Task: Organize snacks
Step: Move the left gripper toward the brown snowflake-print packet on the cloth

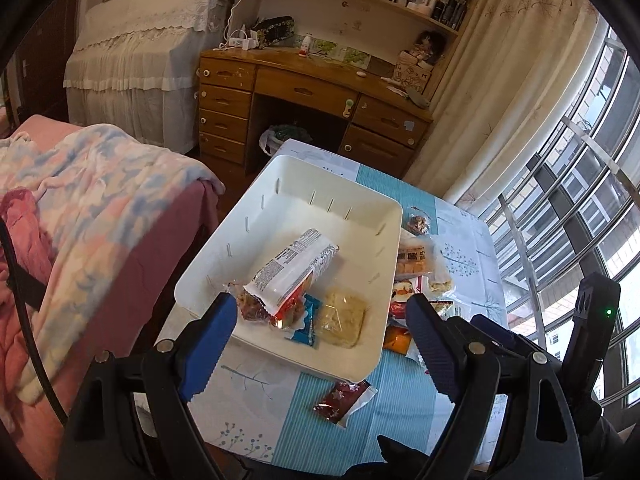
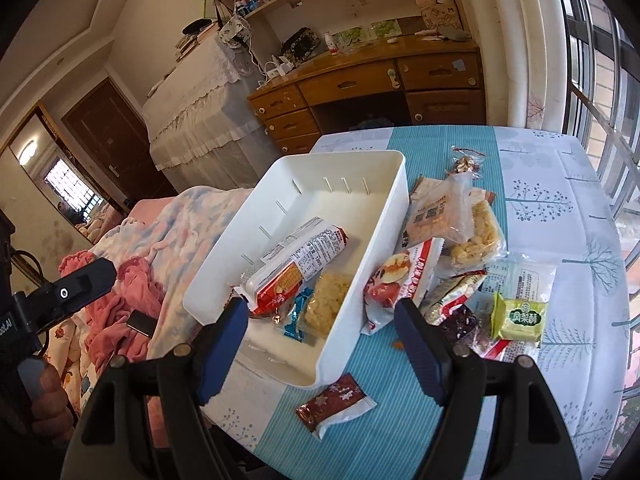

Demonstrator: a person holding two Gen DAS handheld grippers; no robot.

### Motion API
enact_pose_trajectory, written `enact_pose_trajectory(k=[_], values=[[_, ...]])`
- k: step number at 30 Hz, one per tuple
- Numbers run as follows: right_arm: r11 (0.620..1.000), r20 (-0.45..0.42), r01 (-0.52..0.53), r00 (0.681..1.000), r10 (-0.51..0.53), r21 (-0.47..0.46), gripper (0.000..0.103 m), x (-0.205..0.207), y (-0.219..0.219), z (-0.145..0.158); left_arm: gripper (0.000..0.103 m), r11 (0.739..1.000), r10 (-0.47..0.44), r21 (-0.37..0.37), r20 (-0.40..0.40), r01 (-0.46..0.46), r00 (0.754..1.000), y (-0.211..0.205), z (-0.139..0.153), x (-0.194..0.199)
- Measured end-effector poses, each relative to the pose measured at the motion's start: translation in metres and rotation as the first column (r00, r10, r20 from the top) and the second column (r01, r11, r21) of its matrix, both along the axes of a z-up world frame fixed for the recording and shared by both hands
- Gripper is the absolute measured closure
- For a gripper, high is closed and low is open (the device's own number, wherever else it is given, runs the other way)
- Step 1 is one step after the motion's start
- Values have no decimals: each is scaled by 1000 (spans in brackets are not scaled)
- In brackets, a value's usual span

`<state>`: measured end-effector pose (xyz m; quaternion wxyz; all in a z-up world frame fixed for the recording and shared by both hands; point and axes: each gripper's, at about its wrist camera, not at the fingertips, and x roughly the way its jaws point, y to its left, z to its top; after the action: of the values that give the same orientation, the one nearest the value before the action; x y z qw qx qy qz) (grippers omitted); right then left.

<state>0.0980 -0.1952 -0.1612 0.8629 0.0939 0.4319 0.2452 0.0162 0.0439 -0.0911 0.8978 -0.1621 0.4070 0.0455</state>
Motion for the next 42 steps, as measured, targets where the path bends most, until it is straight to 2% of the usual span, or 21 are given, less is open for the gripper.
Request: enact_pose_trajectory(k=[7,12,19,26,34,42], values=[[999,15,-16,1000,17,-38,27,-5,-33,-5,18,996,82,-27,-43,-83,996,-18,-19,-19],[997,-20,-36,999,35,-68,27,-8,-48,-18,18,989,132,-52,-91,-137,987,-29,-38,-32],[990,-60,-61,997,54,-127,27,-14,-65,-40,18,984,142,-80,-172,-157,975,-43,-71,-41],[979,-99,-62,994,44,-192,27,-16,-80,-61,17,987,102,-91,-257,-130,961,-61,-109,-36],[967,-111,-33,994,5,-253,26,-5,-93,-76,13,997,41,-48,-329,-60,943,-82,-147,-22],[984,-250,58,963,-100,-167,26,22,-112,-98,13,1000,-1,23,-352,10,936,-100,-175,-2]])
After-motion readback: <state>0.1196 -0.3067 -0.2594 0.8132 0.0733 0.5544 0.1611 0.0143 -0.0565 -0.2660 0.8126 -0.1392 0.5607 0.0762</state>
